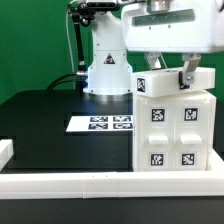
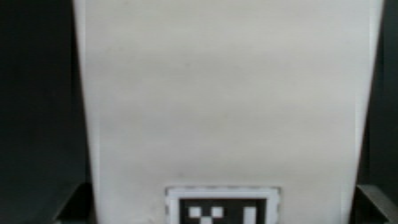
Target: Assemble cabinet
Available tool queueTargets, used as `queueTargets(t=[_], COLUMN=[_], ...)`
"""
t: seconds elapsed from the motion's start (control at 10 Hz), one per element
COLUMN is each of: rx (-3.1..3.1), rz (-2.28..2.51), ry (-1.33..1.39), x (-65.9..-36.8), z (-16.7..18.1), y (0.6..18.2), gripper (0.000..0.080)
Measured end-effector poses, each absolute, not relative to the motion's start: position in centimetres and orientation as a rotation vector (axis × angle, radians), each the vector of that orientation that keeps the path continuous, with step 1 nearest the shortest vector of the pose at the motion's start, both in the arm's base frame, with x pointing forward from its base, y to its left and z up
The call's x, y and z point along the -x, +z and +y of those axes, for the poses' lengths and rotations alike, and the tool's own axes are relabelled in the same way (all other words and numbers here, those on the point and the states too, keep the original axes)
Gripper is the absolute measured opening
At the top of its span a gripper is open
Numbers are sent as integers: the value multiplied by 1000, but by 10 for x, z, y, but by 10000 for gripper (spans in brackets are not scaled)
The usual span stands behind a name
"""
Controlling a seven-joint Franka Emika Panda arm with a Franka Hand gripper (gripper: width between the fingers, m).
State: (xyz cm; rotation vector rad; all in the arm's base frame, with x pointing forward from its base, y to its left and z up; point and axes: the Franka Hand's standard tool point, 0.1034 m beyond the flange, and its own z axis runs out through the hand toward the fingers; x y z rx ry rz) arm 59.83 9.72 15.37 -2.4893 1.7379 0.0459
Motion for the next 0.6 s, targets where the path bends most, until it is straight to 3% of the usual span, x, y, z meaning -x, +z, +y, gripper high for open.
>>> queueTargets(t=[0.6], rx=[2032], rz=[2201], ry=[80], x=[-603], z=[97], y=[154], gripper=[553])
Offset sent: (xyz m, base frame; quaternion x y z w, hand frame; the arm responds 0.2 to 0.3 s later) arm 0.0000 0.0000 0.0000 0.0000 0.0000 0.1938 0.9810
